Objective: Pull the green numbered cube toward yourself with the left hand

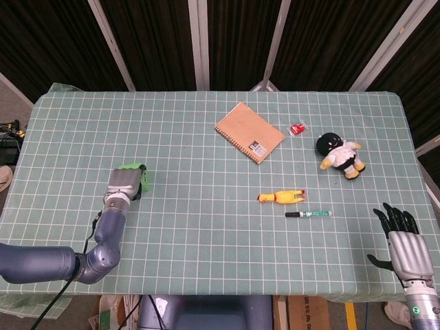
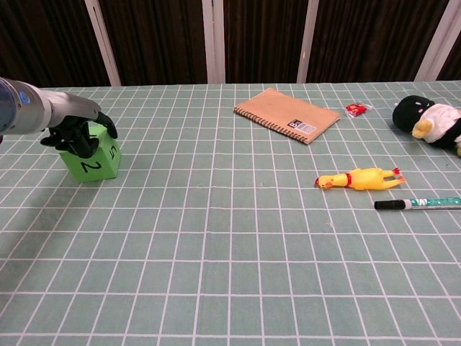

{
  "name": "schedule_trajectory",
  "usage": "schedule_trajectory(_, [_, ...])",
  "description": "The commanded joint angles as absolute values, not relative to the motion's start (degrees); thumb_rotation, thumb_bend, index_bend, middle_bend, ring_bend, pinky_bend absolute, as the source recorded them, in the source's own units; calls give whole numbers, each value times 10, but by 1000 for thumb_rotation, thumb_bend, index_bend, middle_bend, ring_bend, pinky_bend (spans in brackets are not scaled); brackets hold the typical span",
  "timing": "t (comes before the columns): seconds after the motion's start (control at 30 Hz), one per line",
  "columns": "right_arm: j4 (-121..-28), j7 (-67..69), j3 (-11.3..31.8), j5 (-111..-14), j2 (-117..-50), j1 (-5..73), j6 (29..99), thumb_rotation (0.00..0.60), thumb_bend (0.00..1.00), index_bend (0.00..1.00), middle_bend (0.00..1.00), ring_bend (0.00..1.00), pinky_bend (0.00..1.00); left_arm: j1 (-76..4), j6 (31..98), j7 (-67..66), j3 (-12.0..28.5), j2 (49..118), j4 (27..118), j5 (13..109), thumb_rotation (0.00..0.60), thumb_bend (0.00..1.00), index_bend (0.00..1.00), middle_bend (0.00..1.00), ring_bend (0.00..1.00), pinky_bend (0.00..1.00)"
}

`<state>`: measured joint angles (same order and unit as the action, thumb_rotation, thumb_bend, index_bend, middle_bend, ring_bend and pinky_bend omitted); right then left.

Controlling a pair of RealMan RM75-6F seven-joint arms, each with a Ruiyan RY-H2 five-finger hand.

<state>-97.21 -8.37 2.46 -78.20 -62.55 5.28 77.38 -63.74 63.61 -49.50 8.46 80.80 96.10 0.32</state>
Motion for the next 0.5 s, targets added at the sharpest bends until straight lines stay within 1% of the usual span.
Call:
schedule_trajectory(0.03, [-972, -84, 25, -782, -626, 53, 774, 600, 154, 138, 12, 24, 49, -633, 639, -500, 87, 794, 968, -4, 600, 923, 157, 853, 804, 837])
schedule_trajectory(0.5, [-972, -95, 25, -778, -630, 54, 772, 600, 153, 138, 12, 24, 49, -627, 619, -547, 70, 768, 954, -45, 600, 923, 157, 853, 804, 837])
